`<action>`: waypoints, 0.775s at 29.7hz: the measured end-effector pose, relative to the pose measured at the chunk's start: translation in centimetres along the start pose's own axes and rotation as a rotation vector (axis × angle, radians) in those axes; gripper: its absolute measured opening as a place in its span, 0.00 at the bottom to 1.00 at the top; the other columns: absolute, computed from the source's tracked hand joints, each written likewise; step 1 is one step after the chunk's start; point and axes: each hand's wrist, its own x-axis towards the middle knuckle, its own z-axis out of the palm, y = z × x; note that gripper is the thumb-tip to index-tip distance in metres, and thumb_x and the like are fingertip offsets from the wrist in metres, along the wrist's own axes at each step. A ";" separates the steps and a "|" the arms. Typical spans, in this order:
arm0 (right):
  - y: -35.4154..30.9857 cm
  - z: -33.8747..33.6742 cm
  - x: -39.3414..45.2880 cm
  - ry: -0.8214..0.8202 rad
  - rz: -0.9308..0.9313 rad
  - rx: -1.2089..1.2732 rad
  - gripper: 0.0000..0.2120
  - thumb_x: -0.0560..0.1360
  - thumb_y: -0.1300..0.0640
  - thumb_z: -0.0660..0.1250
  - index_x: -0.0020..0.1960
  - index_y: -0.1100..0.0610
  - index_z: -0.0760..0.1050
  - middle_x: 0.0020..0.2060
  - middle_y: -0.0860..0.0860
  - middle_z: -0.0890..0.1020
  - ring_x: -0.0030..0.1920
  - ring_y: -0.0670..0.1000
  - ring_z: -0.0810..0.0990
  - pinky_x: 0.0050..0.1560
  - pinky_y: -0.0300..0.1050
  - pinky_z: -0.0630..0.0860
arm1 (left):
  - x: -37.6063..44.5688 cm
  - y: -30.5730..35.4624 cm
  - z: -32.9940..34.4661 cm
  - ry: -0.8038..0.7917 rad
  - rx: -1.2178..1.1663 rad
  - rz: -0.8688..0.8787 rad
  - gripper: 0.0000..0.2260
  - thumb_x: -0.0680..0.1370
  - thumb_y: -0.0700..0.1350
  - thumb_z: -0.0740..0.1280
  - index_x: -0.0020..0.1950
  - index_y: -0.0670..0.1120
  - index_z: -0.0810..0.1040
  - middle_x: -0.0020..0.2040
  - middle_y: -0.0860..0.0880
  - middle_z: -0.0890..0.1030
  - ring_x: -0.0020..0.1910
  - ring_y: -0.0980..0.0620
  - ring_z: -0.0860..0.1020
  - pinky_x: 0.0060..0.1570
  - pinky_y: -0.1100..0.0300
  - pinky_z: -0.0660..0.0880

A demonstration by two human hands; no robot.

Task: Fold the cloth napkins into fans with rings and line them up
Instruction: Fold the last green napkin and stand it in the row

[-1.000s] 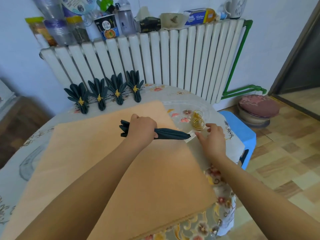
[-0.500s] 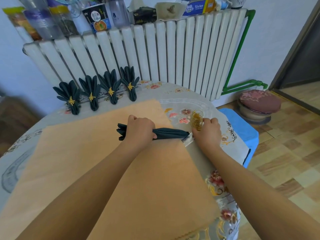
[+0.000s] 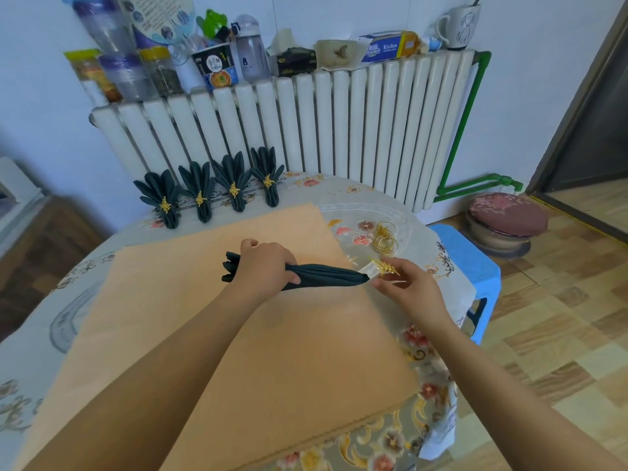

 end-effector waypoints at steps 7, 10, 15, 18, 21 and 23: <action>-2.4 1.1 -3.9 -0.199 -0.087 -0.062 0.21 0.67 0.59 0.76 0.59 0.47 0.77 0.47 0.43 0.82 0.46 0.41 0.81 0.46 0.29 0.74 | -4.4 -1.2 -1.3 0.020 -0.120 0.036 0.09 0.76 0.53 0.69 0.52 0.53 0.84 0.49 0.54 0.81 0.52 0.49 0.67 0.67 0.53 0.53; -3.7 1.8 -5.0 -0.236 -0.142 -0.107 0.22 0.67 0.59 0.77 0.59 0.50 0.77 0.48 0.44 0.82 0.46 0.37 0.80 0.45 0.24 0.71 | -6.1 -1.6 -1.6 0.017 -0.134 0.088 0.07 0.74 0.53 0.70 0.50 0.54 0.84 0.47 0.54 0.79 0.56 0.46 0.68 0.65 0.54 0.53; -6.6 3.1 -7.0 -0.312 -0.284 -0.309 0.22 0.68 0.54 0.76 0.60 0.49 0.77 0.49 0.44 0.82 0.48 0.43 0.79 0.50 0.34 0.74 | -8.6 -1.6 -1.9 0.025 -0.156 0.155 0.07 0.73 0.54 0.72 0.49 0.57 0.84 0.44 0.55 0.79 0.55 0.45 0.70 0.60 0.56 0.57; -8.1 4.0 -8.1 -0.328 -0.371 -0.411 0.21 0.69 0.52 0.75 0.61 0.49 0.77 0.51 0.45 0.82 0.49 0.46 0.79 0.52 0.42 0.75 | -9.9 -1.4 -2.1 0.048 -0.169 0.171 0.08 0.73 0.53 0.72 0.51 0.56 0.82 0.44 0.56 0.78 0.57 0.46 0.69 0.61 0.54 0.60; -8.9 4.8 -8.9 -0.346 -0.400 -0.439 0.23 0.69 0.51 0.75 0.62 0.49 0.77 0.53 0.46 0.83 0.51 0.47 0.80 0.53 0.42 0.75 | -11.5 -1.6 -2.5 0.064 -0.254 0.155 0.18 0.72 0.49 0.74 0.61 0.53 0.77 0.45 0.57 0.77 0.58 0.50 0.65 0.57 0.54 0.63; -9.2 5.1 -9.2 -0.360 -0.396 -0.424 0.24 0.69 0.51 0.74 0.64 0.50 0.76 0.54 0.47 0.83 0.52 0.47 0.79 0.54 0.41 0.74 | -12.2 -1.9 -2.7 0.075 -0.314 0.153 0.22 0.71 0.47 0.75 0.64 0.51 0.75 0.43 0.58 0.77 0.57 0.51 0.65 0.54 0.55 0.65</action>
